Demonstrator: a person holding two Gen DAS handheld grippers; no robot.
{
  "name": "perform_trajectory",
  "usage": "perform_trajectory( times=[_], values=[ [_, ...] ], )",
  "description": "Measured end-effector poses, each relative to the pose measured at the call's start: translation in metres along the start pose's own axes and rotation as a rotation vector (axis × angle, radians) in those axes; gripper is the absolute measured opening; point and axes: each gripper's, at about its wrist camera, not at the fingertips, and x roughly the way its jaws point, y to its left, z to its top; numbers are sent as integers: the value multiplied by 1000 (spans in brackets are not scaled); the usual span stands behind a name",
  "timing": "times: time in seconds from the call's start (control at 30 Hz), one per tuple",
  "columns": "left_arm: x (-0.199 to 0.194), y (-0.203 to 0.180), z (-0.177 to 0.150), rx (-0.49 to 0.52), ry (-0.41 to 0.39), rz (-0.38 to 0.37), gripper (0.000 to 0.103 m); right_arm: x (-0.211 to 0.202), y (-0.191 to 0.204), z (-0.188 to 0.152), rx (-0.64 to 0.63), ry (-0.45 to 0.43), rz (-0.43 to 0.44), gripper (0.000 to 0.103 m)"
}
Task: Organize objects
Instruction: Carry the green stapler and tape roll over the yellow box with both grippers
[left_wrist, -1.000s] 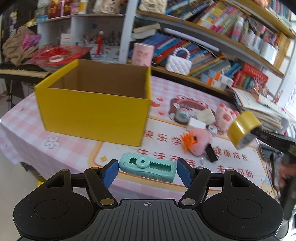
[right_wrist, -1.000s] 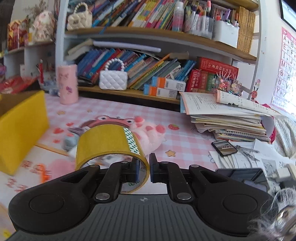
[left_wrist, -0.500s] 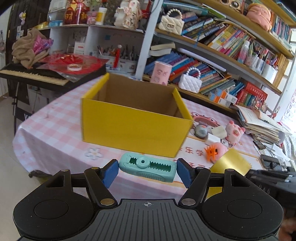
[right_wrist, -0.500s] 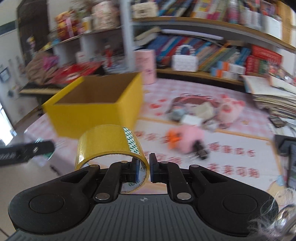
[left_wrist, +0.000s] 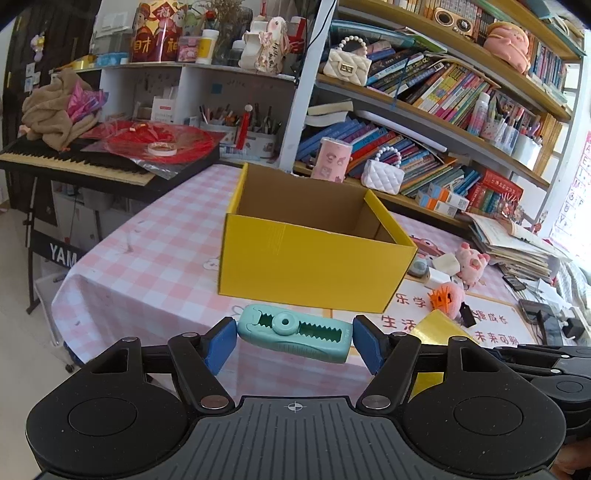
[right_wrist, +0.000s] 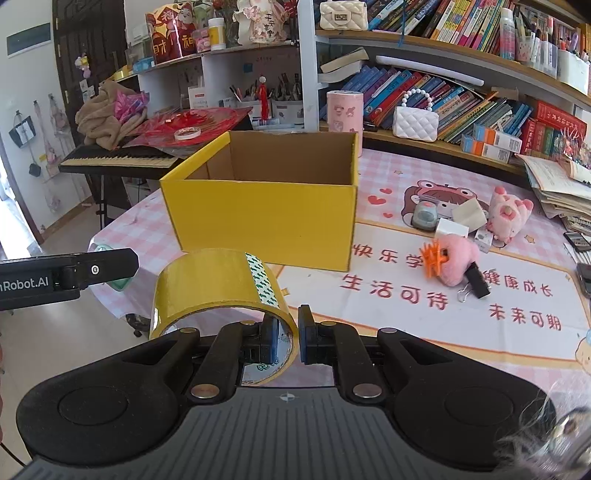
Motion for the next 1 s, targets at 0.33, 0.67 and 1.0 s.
perform_trajectory(
  times=[0.33,0.67,1.0],
  values=[
    [-7,24,9,28,-22,-47,69,6,28,4,16,-4,-19,10],
    [1,28,33,54,-73,-82,69,19,35,27,-1,-17,-39,10],
    [25,20,72,79,-134,-77,69,46,24,76,-15,-87,-41,10]
  ],
)
